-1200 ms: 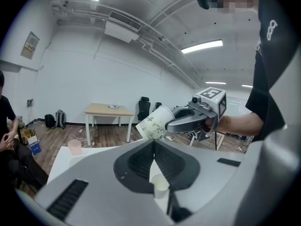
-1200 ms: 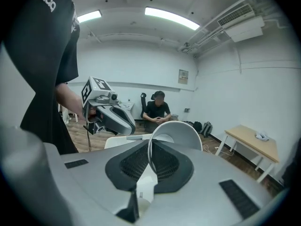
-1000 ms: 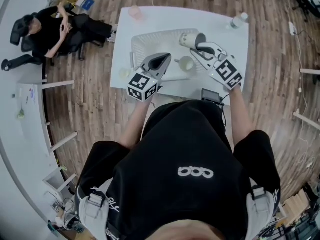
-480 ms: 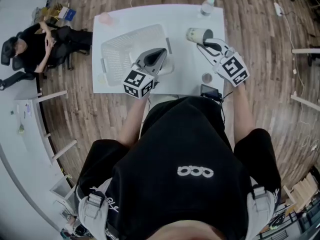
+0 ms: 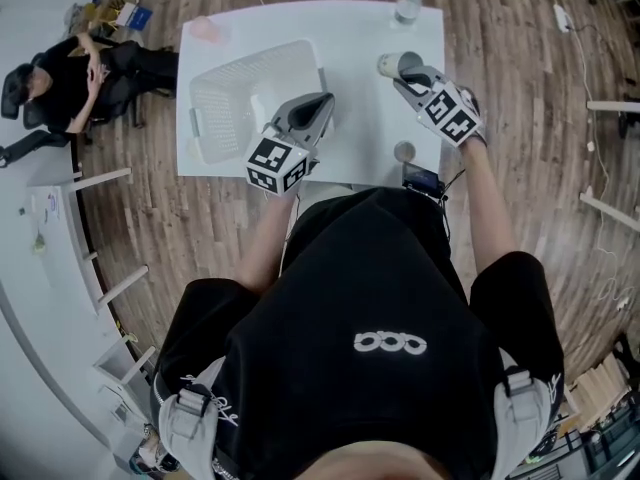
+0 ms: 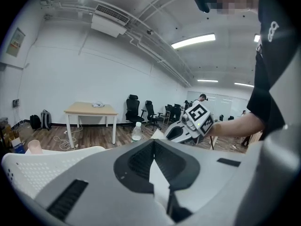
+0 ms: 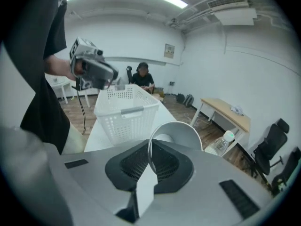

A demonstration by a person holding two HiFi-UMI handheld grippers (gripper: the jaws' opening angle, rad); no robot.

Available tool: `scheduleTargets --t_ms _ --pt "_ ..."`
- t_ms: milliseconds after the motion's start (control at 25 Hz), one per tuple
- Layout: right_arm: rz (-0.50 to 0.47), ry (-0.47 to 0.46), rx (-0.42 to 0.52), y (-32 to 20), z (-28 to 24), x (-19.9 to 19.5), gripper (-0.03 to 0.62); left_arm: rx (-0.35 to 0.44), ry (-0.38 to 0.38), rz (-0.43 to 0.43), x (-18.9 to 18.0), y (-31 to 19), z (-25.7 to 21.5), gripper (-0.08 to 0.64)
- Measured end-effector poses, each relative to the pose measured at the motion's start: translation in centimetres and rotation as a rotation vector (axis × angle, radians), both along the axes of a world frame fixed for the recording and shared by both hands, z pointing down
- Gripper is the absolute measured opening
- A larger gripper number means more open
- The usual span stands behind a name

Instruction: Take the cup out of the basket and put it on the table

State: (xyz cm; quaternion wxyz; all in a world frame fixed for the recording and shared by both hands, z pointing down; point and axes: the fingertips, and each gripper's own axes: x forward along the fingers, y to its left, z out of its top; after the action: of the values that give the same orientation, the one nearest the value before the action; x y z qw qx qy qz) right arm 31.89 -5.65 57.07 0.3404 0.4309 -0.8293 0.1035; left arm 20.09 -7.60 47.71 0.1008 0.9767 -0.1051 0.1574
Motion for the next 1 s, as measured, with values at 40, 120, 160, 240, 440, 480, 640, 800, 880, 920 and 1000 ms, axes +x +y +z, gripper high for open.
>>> scheduleTargets --t_ms 40,120,160,240,440,480,640,800,880,920,1000 --pt "-0.016 0.036 -0.039 -0.3 1.5 0.2 0.031 -0.002 -0.001 -0.010 0.0 0.1 0.1 0.009" --pt "-0.048 0.092 -0.114 -1.0 4.4 0.4 0.032 -0.008 -0.003 -0.030 -0.2 0.3 0.4 0.009" --pt "-0.065 0.120 -0.149 -1.3 5.8 0.5 0.031 -0.010 -0.005 -0.040 -0.3 0.3 0.5 0.009" --pt "-0.103 0.187 -0.215 -2.1 8.4 0.5 0.031 -0.017 -0.007 -0.064 -0.8 0.3 0.8 0.009" --pt "-0.152 0.299 -0.380 -3.2 14.2 0.3 0.032 -0.040 -0.005 -0.128 -2.8 0.2 1.6 0.009" --pt "-0.156 0.322 -0.401 -3.3 15.0 0.3 0.032 -0.043 -0.004 -0.138 -3.1 0.2 1.7 0.009" --pt "-0.167 0.404 -0.465 -3.5 17.1 0.7 0.032 -0.053 -0.005 -0.171 -4.4 0.3 1.9 0.009" --pt "-0.185 0.423 -0.488 -3.4 18.3 0.5 0.032 -0.061 -0.008 -0.194 -5.7 0.3 2.4 0.009" --pt "-0.192 0.422 -0.492 -3.2 18.4 0.2 0.033 -0.063 -0.011 -0.198 -6.2 0.2 2.4 0.009" --pt "-0.199 0.411 -0.491 -3.1 18.4 -0.2 0.034 -0.063 -0.012 -0.198 -6.4 0.2 2.5 0.009" --pt "-0.213 0.389 -0.489 -2.9 18.5 -1.0 0.034 -0.062 -0.014 -0.198 -6.7 0.3 2.5 0.009"
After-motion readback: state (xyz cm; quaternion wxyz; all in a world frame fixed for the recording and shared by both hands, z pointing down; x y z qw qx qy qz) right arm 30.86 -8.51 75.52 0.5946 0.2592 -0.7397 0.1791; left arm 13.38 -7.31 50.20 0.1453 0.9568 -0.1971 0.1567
